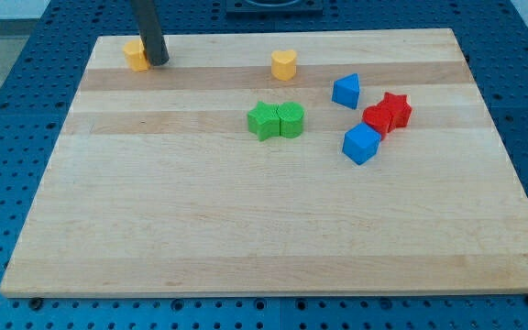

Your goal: Move the yellow heart closer to the yellow hexagon

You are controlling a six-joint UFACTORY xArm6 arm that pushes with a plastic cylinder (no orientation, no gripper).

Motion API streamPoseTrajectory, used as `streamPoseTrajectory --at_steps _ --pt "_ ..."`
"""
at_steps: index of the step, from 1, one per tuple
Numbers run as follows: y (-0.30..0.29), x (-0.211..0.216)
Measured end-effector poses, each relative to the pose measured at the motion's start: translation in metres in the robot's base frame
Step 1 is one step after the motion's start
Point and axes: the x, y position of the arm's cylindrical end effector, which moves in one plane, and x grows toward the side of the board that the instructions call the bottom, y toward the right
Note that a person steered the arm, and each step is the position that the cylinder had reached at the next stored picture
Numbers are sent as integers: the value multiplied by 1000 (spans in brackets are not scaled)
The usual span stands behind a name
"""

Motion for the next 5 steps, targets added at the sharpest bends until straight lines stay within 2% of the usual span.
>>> streamPoseTrajectory --at_steps 1,4,5 --pt "30 0" --pt "121 64" --pt "159 65"
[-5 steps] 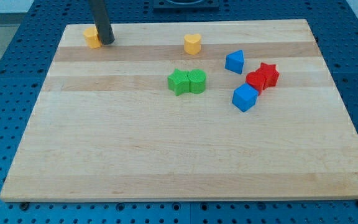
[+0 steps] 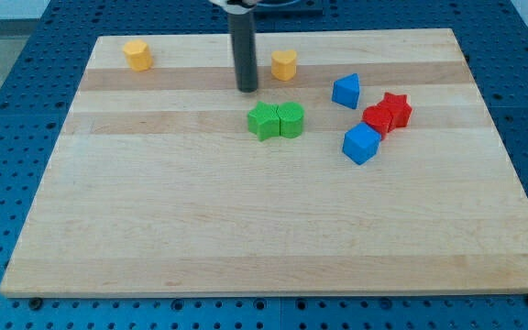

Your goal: Move the yellow heart closer to the yellow hexagon

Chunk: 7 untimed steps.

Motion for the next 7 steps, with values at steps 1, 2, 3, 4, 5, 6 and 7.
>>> streamPoseTrajectory --at_steps 1,2,3,4,5,6,7 --pt "41 0" --pt "73 -3" --pt "76 -16" --pt "74 -30" --pt "61 -38" --pt "32 -39" --pt "4 -39"
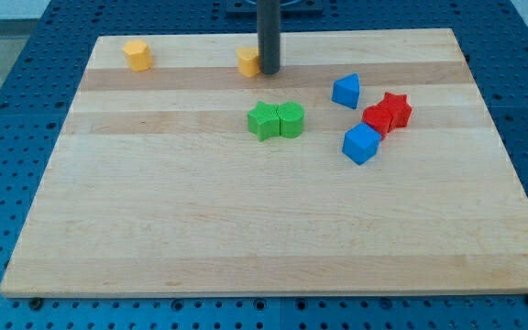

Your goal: Move the yellow heart closer to the yellow hexagon

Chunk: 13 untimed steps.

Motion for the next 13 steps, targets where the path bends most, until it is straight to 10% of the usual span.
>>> streamPoseTrajectory --at_steps 13 --pt "-154 -51"
